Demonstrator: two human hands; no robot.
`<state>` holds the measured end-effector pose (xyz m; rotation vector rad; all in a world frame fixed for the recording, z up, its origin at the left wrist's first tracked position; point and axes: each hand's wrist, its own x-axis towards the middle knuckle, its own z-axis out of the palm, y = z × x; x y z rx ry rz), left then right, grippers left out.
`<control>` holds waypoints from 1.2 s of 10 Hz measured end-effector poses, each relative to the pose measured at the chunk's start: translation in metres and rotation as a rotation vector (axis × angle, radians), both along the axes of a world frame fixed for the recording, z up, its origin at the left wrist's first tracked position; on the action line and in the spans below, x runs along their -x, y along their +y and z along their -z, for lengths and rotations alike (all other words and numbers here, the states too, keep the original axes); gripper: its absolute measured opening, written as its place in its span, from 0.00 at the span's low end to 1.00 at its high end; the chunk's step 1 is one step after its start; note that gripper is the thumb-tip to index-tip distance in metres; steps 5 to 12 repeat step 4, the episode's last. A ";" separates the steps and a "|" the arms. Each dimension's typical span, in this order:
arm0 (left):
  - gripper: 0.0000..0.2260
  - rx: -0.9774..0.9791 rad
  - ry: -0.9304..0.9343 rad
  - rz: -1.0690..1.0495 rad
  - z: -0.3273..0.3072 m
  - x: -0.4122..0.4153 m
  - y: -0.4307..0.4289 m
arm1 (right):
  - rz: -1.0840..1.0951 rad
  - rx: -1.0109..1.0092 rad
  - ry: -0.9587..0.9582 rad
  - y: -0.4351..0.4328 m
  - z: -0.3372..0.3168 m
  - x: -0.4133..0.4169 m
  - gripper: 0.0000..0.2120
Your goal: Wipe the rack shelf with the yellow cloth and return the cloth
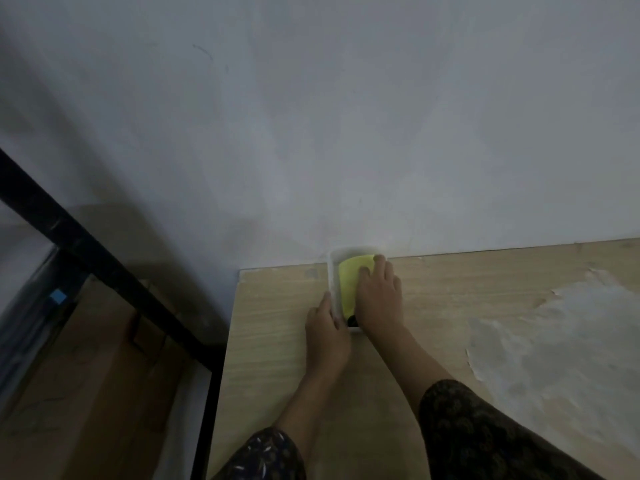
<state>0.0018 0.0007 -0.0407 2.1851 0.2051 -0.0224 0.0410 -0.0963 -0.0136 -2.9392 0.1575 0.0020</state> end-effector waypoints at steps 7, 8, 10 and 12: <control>0.14 -0.001 0.024 -0.042 -0.044 0.010 0.020 | 0.021 -0.237 -0.014 0.003 -0.034 0.028 0.23; 0.14 -0.001 0.024 -0.042 -0.044 0.010 0.020 | 0.021 -0.237 -0.014 0.003 -0.034 0.028 0.23; 0.14 -0.001 0.024 -0.042 -0.044 0.010 0.020 | 0.021 -0.237 -0.014 0.003 -0.034 0.028 0.23; 0.14 -0.001 0.024 -0.042 -0.044 0.010 0.020 | 0.021 -0.237 -0.014 0.003 -0.034 0.028 0.23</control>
